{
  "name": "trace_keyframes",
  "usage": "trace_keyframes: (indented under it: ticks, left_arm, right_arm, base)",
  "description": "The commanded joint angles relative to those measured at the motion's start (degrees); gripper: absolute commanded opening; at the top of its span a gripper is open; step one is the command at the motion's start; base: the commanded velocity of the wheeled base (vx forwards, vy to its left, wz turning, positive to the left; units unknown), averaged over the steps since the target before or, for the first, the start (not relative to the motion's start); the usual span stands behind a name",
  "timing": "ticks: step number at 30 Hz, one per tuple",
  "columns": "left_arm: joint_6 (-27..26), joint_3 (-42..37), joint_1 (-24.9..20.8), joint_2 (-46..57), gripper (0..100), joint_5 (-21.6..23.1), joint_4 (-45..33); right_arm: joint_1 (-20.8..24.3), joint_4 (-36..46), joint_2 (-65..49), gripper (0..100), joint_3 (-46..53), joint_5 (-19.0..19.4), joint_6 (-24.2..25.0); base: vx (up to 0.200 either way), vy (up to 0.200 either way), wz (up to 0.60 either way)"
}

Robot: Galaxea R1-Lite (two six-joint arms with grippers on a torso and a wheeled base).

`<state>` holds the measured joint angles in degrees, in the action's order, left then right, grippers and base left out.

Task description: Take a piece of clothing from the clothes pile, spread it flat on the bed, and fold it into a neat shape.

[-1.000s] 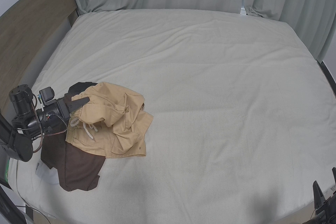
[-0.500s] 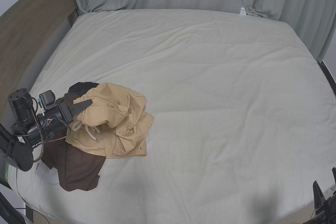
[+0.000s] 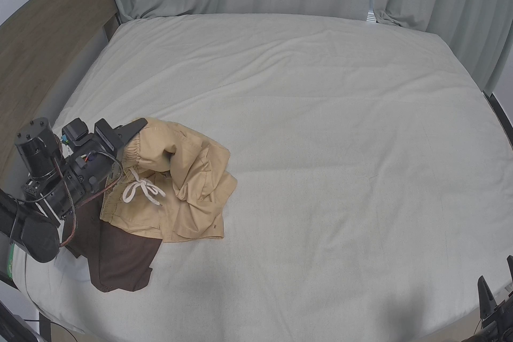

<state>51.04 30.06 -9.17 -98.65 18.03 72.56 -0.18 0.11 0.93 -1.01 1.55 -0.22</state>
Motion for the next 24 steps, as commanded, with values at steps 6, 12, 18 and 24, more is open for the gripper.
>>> trace_keyframes:
  ticks: [6,12,18,24]
  left_arm:
    - [4.2,3.0,-7.3,0.9,0,-9.3,-0.1]
    - [9.7,4.4,-9.6,2.5,0,-10.6,-1.4]
    - [11.4,4.3,-11.8,3.0,0,-10.6,-1.4]
    - [11.6,4.3,-14.7,3.8,0,-11.3,-1.5]
  right_arm:
    - [0.0,0.0,-0.9,100,0.9,0.0,0.0]
    - [0.0,0.0,-0.9,100,0.9,0.0,0.1]
    - [0.0,0.1,-0.9,100,0.9,0.0,0.0]
    - [0.0,0.1,-0.9,100,1.0,0.0,0.0]
  base:
    - [0.0,0.0,0.0]
    - [0.0,0.0,0.0]
    - [0.0,0.0,0.0]
    - [0.0,0.0,0.0]
